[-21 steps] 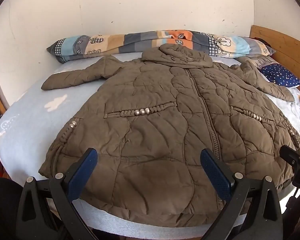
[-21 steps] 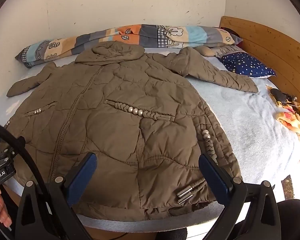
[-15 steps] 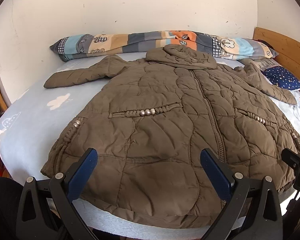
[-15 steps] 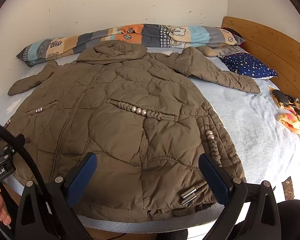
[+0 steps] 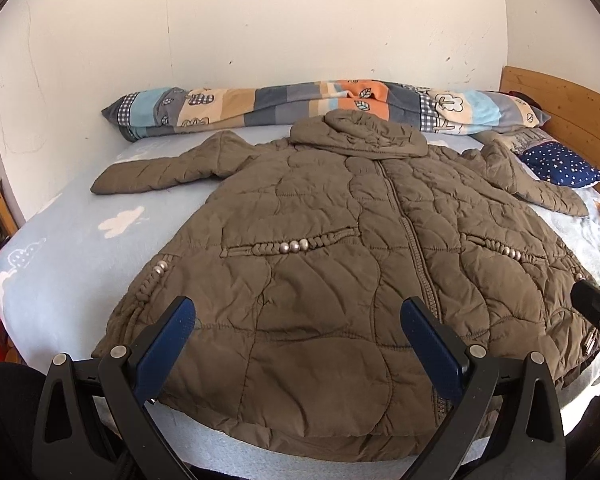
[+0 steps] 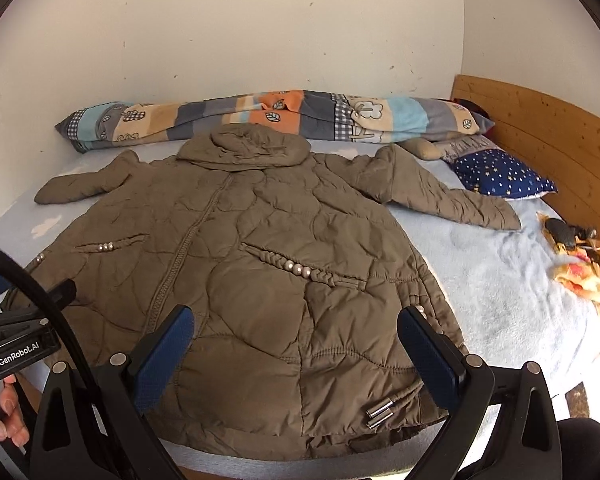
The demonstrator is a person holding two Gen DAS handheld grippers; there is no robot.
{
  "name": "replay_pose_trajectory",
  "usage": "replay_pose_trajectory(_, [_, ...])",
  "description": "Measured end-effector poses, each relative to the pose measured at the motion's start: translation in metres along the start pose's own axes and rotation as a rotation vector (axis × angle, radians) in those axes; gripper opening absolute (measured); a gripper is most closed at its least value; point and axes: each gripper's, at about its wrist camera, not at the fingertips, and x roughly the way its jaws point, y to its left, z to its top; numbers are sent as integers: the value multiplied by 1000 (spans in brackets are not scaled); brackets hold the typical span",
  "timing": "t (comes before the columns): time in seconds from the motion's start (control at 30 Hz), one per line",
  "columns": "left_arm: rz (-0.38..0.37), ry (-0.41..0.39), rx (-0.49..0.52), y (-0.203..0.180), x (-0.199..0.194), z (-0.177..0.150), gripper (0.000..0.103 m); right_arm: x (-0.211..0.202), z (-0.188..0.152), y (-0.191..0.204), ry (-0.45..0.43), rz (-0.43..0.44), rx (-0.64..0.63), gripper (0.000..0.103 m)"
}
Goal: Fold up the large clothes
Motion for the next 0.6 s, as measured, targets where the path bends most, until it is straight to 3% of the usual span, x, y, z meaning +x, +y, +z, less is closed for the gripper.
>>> replay_pose_trajectory(0.1, [-14,-16,-7,2,-4,1,102,-2,0,-2,17,30,20,103])
replay_pose_trajectory(0.3, [0,-30,-4,5,-13,1,102,-21,3,0,-73,38,39,103])
replay_pose_trajectory(0.6, [14,-5,-8,8,-28,-2,102,-33,-5,14,-53,81,30,103])
